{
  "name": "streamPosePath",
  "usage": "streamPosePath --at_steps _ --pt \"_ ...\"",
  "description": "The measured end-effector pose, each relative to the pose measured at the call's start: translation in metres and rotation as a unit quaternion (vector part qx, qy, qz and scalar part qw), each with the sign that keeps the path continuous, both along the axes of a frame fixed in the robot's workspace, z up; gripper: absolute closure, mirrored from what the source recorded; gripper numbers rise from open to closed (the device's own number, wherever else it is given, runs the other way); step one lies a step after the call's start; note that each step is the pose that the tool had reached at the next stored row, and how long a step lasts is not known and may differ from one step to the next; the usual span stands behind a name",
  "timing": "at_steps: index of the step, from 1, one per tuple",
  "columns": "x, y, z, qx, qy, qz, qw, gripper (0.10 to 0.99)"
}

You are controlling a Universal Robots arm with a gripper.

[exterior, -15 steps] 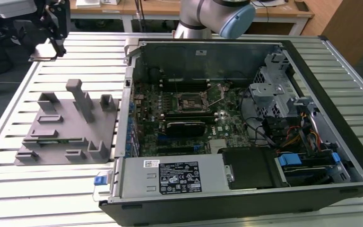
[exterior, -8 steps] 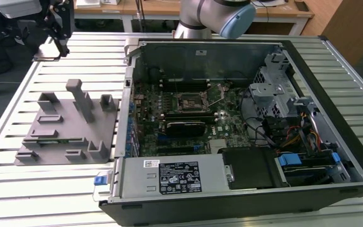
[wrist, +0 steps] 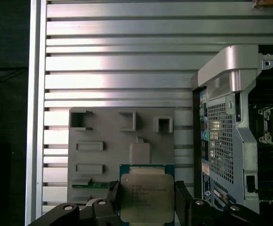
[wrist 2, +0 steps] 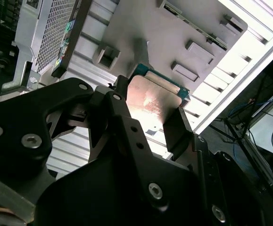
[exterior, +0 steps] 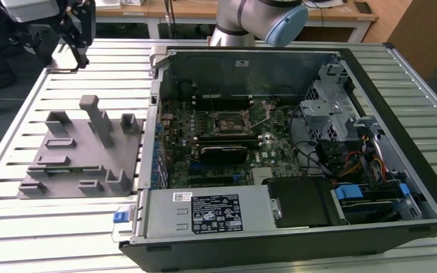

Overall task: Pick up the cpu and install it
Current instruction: 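Pick up the cpu and move it towards the insertion slot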

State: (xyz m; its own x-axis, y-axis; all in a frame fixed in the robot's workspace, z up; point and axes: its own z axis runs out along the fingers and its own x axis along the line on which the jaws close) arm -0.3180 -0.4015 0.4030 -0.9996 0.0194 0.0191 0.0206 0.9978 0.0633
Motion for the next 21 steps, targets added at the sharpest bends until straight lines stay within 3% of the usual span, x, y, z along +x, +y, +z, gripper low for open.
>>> streamPosePath --at_steps 12,21 --pt "0.0164 0.0000 0.0000 0.0000 0.0020 0.000 1.0000 0.541" --pt "0.0233 0.0000 0.0000 0.0000 0.0026 0.000 1.0000 0.541"
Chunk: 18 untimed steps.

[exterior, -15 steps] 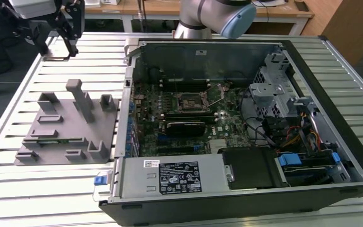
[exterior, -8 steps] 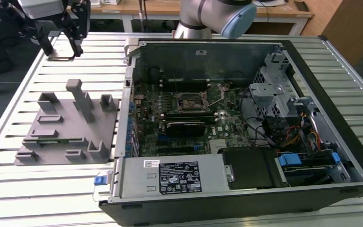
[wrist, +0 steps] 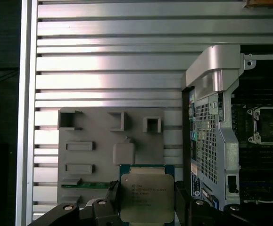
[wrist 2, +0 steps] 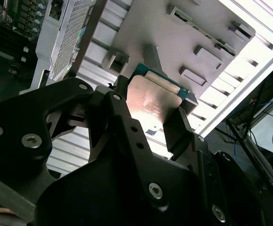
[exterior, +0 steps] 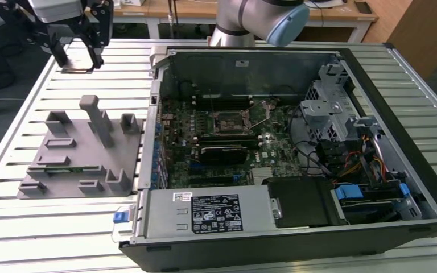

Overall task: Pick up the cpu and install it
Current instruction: 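Pick up the cpu and move it towards the insertion slot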

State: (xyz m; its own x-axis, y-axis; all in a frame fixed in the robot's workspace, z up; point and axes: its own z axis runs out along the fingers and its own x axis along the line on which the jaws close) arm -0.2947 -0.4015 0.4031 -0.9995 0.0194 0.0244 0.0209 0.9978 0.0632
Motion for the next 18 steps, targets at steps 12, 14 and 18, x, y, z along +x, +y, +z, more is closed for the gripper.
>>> streamPosePath --at_steps 12,14,18 --pt "0.0108 0.0000 0.0000 0.0000 0.0011 0.000 1.0000 0.541" --pt "0.0126 0.0000 0.0000 0.0000 0.0013 0.000 1.0000 0.541" --pt "0.0156 0.0000 0.0000 0.0000 0.0016 0.000 1.0000 0.541"
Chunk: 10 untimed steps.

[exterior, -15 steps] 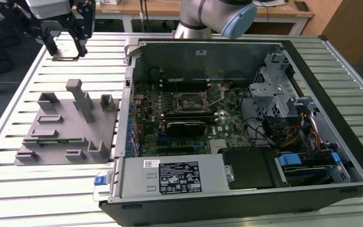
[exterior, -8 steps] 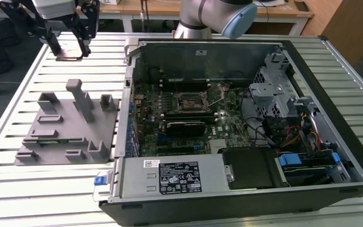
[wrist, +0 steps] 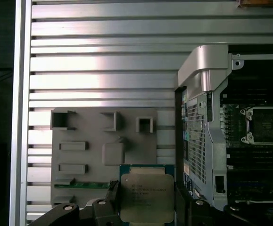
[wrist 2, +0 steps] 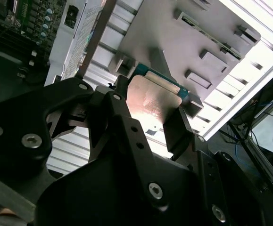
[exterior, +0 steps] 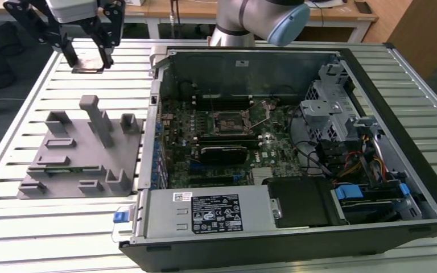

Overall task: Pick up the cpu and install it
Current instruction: 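Pick up the cpu and move it towards the insertion slot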

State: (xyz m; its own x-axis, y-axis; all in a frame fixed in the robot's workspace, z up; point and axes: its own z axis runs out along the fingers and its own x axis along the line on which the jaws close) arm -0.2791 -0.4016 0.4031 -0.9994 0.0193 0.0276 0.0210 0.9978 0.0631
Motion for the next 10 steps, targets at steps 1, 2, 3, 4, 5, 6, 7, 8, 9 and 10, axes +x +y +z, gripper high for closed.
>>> streamPosePath --at_steps 1,2,3,4,5,6,7,8,9,10 --pt "0.0008 0.0000 0.0000 0.0000 0.0001 0.000 1.0000 0.541" --pt "0.0017 0.0000 0.0000 0.0000 0.0001 0.000 1.0000 0.541" --pt "0.0026 0.0000 0.0000 0.0000 0.0002 0.000 1.0000 0.541" --pt "0.0034 0.0000 0.0000 0.0000 0.0003 0.000 1.0000 0.541" --pt "0.0043 0.0000 0.0000 0.0000 0.0004 0.000 1.0000 0.541" --pt "0.0052 0.0000 0.0000 0.0000 0.0005 0.000 1.0000 0.541" --pt "0.0062 0.0000 0.0000 0.0000 0.0007 0.000 1.0000 0.541" --pt "0.0072 0.0000 0.0000 0.0000 0.0008 0.000 1.0000 0.541" --pt "0.0083 0.0000 0.0000 0.0000 0.0009 0.000 1.0000 0.541" --pt "0.0094 0.0000 0.0000 0.0000 0.0011 0.000 1.0000 0.541"
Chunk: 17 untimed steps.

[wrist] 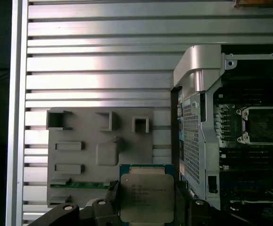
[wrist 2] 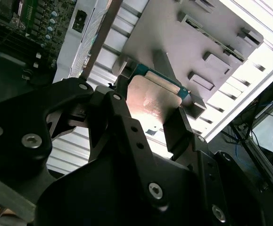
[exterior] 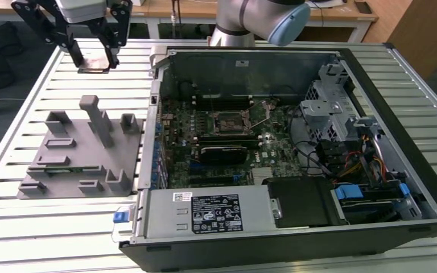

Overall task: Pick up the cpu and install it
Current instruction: 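Pick up the cpu and move it towards the insertion slot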

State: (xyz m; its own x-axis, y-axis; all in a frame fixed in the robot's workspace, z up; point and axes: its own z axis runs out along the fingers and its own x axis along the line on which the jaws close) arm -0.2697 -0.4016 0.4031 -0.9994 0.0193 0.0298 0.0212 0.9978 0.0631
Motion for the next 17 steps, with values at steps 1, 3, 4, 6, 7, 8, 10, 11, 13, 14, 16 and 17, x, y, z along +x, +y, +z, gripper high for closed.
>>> streamPosePath --at_steps 1,3,4,6,7,8,10,11,13,14,16,17 --pt "0.0012 0.0000 0.0000 0.0000 0.0001 0.000 1.0000 0.541" --pt "0.0034 0.0000 0.0000 0.0000 0.0004 0.000 1.0000 0.541" --pt "0.0045 0.0000 0.0000 0.0000 0.0006 0.000 1.0000 0.541" --pt "0.0068 0.0000 0.0000 0.0000 0.0009 0.000 1.0000 0.541" --pt "0.0079 0.0000 0.0000 0.0000 0.0011 0.000 1.0000 0.541" --pt "0.0090 0.0000 0.0000 0.0000 0.0012 0.000 1.0000 0.541" --pt "0.0110 0.0000 0.0000 0.0000 0.0015 0.000 1.0000 0.541" --pt "0.0120 0.0000 0.0000 0.0000 0.0016 0.000 1.0000 0.541" --pt "0.0141 0.0000 0.0000 0.0000 0.0019 0.000 1.0000 0.541" --pt "0.0152 0.0000 0.0000 0.0000 0.0020 0.000 1.0000 0.541" --pt "0.0172 0.0000 0.0000 0.0000 0.0022 0.000 1.0000 0.541" --pt "0.0183 0.0000 0.0000 0.0000 0.0024 0.000 1.0000 0.541"
